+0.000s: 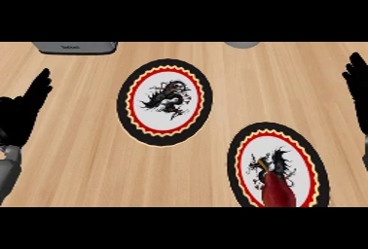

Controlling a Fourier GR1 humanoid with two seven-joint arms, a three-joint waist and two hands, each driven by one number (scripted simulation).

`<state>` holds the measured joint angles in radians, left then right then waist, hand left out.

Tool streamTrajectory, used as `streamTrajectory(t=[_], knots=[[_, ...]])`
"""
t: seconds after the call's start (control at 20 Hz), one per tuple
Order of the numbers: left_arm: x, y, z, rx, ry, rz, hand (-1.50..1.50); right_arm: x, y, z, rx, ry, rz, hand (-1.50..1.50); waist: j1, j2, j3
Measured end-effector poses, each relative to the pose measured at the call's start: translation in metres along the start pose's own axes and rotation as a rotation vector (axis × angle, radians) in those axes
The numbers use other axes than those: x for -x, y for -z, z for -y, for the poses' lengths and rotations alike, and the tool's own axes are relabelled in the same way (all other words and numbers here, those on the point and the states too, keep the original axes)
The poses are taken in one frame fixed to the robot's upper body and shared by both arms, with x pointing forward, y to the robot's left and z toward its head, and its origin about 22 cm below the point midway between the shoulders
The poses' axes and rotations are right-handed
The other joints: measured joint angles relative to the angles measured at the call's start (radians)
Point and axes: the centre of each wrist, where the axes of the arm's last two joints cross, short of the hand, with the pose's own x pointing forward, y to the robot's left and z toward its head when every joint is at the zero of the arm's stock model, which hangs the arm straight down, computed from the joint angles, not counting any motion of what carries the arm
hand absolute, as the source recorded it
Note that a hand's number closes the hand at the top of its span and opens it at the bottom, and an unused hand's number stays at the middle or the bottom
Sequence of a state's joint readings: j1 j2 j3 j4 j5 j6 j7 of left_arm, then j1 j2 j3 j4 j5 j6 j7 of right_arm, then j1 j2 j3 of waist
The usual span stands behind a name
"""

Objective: Pick the pear from the plate and place it in the plate

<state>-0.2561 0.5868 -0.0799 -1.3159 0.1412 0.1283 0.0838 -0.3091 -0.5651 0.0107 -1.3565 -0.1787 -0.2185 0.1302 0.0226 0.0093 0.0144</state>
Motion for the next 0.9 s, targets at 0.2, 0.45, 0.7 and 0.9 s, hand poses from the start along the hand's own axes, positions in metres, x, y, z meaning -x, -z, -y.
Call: streamTrajectory(t=[0.2,0.45,0.7,0.9], knots=[[-0.006,0.000,0.016,0.010,-0.036,0.027,0.00,-0.023,-0.010,-0.056,-0.084,0.137,0.015,-1.50,-0.015,-0.009,-0.010],[-0.016,0.001,0.044,0.063,-0.099,0.071,0.00,-0.049,-0.025,-0.095,-0.265,-0.118,0.176,1.50,-0.005,-0.018,-0.032],[-0.012,-0.007,0.067,0.088,-0.151,0.074,0.00,-0.014,-0.092,-0.157,-0.280,-0.112,0.112,-1.50,-0.028,-0.017,-0.021],[-0.013,-0.012,0.075,0.092,-0.167,0.077,0.00,0.009,-0.144,-0.172,-0.280,-0.185,0.138,-1.50,-0.032,-0.015,-0.017]])
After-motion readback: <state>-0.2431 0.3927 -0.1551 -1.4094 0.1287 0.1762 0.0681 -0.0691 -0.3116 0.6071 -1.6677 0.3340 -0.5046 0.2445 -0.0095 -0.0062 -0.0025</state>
